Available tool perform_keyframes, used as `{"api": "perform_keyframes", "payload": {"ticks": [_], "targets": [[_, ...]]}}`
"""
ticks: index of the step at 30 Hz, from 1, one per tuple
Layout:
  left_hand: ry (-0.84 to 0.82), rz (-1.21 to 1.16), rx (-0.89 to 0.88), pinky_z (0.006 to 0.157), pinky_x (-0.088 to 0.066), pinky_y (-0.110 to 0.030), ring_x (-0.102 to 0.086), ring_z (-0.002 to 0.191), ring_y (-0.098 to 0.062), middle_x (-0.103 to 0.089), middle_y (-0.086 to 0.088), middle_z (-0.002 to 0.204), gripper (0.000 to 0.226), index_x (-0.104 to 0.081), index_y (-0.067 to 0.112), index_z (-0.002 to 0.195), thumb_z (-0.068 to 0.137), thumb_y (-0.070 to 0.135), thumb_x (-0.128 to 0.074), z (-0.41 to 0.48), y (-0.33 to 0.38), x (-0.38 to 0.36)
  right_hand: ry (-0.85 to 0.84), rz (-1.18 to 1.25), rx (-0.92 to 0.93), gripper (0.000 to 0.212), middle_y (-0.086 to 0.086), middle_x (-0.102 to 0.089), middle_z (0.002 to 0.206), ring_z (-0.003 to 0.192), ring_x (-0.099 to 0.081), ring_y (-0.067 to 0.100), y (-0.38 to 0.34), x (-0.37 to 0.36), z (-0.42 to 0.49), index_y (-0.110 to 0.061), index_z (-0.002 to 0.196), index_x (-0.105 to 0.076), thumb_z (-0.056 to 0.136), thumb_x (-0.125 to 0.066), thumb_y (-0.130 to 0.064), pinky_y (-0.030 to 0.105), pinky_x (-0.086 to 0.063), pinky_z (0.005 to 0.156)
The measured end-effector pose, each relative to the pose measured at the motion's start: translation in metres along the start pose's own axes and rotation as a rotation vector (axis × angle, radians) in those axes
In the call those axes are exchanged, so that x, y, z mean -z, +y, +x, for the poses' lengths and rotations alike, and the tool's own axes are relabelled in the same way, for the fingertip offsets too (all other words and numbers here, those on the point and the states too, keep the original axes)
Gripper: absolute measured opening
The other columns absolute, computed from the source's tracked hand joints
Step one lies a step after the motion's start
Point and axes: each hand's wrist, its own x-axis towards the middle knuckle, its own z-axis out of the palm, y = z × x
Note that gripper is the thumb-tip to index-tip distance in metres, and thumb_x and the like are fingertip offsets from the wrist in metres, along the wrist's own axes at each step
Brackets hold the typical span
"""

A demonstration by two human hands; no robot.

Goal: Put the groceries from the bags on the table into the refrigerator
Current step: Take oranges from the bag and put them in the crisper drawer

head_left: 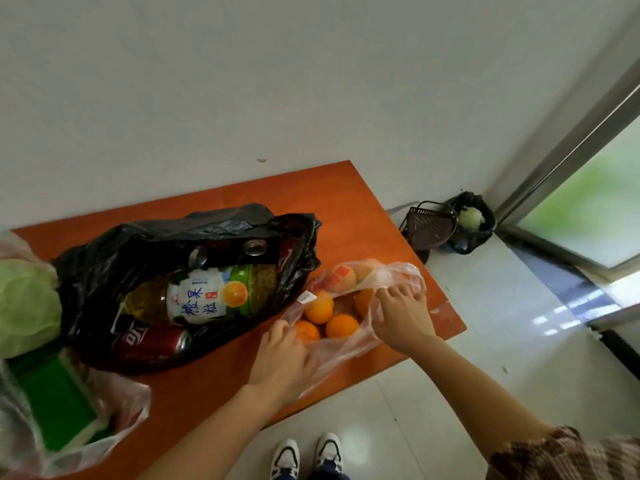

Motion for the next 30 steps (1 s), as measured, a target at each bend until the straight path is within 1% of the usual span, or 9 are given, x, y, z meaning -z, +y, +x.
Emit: {"api": "perform_keyframes", "payload": {"ticks": [1, 2, 4, 6, 10, 16, 19, 24, 30], "targets": [[0.097, -0.024, -0.057, 0.082, -0.044, -0.040, -0.050, 0.107, -0.028, -0.061, -0.002, 0.099, 0.044, -0.067, 0.022, 0.079, 0.093, 0.042, -0.030, 0.006, 0.001, 0.002, 0.060, 0.018, 0.058, 0.030, 0.002, -0.056, 0.124, 0.123, -0.044, 0.025, -0.008, 0.005, 0.001, -0.018, 0.120, -0.053, 0.093, -0.046, -0.029, 0.045, -0.030, 0.104], [0.191, -0.049, -0.133, 0.078, -0.046, -0.038, -0.054, 0.100, -0.026, -0.062, 0.001, 0.090, 0.038, -0.064, 0.023, 0.077, 0.093, 0.036, -0.033, 0.013, 0.002, 0.004, 0.072, 0.053, 0.109, 0.023, 0.002, -0.059, 0.118, 0.117, -0.048, 0.025, -0.018, 0.007, 0.002, -0.016, 0.112, -0.057, 0.093, -0.046, -0.024, 0.040, -0.035, 0.097], [0.133, -0.092, -0.193, 0.089, -0.042, -0.035, -0.050, 0.111, -0.023, -0.060, -0.001, 0.107, 0.026, -0.063, 0.018, 0.099, 0.097, 0.023, -0.038, 0.029, 0.005, 0.003, -0.004, 0.148, 0.170, 0.020, 0.004, -0.063, 0.111, 0.107, -0.052, 0.025, -0.034, 0.003, 0.007, -0.014, 0.103, -0.062, 0.092, -0.046, -0.018, 0.036, -0.043, 0.086], [-0.017, -0.086, -0.112, 0.101, -0.036, -0.032, -0.037, 0.128, -0.020, -0.050, -0.002, 0.131, 0.028, -0.054, 0.015, 0.122, 0.097, 0.018, -0.041, 0.041, 0.005, 0.000, -0.102, 0.244, 0.133, 0.022, 0.003, -0.065, 0.110, 0.106, -0.054, 0.025, -0.046, -0.007, 0.011, -0.018, 0.104, -0.066, 0.089, -0.051, -0.023, 0.038, -0.047, 0.086], [-0.202, 0.067, 0.089, 0.103, -0.037, -0.038, -0.030, 0.134, -0.025, -0.040, -0.004, 0.138, 0.060, -0.039, 0.017, 0.132, 0.081, 0.027, -0.069, 0.046, -0.001, -0.008, -0.158, 0.318, 0.000, 0.033, 0.000, -0.063, 0.109, 0.105, -0.055, 0.021, -0.052, -0.021, 0.008, -0.028, 0.116, -0.061, 0.086, -0.053, -0.038, 0.037, -0.051, 0.085], [-0.243, 0.014, 0.209, 0.103, -0.037, -0.045, -0.028, 0.135, -0.032, -0.039, -0.010, 0.142, 0.071, -0.028, 0.021, 0.136, 0.080, 0.030, -0.071, 0.047, -0.001, -0.012, -0.199, 0.231, -0.056, 0.058, 0.005, -0.057, 0.123, 0.114, -0.052, 0.025, -0.054, -0.035, 0.001, -0.021, 0.133, -0.045, 0.082, -0.062, -0.042, 0.034, -0.046, 0.090], [-0.223, -0.030, 0.258, 0.103, -0.036, -0.045, -0.029, 0.134, -0.032, -0.036, -0.012, 0.145, 0.069, -0.021, 0.020, 0.142, 0.087, 0.029, -0.061, 0.047, 0.003, -0.013, -0.199, 0.181, -0.031, 0.063, 0.007, -0.051, 0.129, 0.119, -0.047, 0.026, -0.059, -0.038, -0.005, -0.019, 0.140, -0.035, 0.086, -0.063, -0.033, 0.035, -0.042, 0.095], [-0.251, -0.137, 0.298, 0.101, -0.040, -0.042, -0.037, 0.132, -0.033, -0.024, -0.012, 0.150, 0.084, -0.016, 0.017, 0.147, 0.083, 0.032, -0.069, 0.042, -0.004, -0.027, -0.176, 0.121, -0.022, 0.067, 0.009, -0.042, 0.137, 0.122, -0.045, 0.030, -0.066, -0.046, -0.013, -0.016, 0.148, -0.023, 0.091, -0.057, -0.012, 0.037, -0.044, 0.094], [-0.202, -0.378, 0.354, 0.099, -0.043, -0.043, -0.044, 0.127, -0.033, -0.032, -0.010, 0.147, 0.096, -0.026, 0.019, 0.145, 0.070, 0.055, -0.072, 0.042, -0.014, -0.022, -0.142, 0.224, -0.057, 0.061, 0.006, -0.045, 0.131, 0.119, -0.049, 0.029, -0.060, -0.042, -0.014, -0.021, 0.140, -0.032, 0.089, -0.064, -0.023, 0.038, -0.049, 0.089]]}}
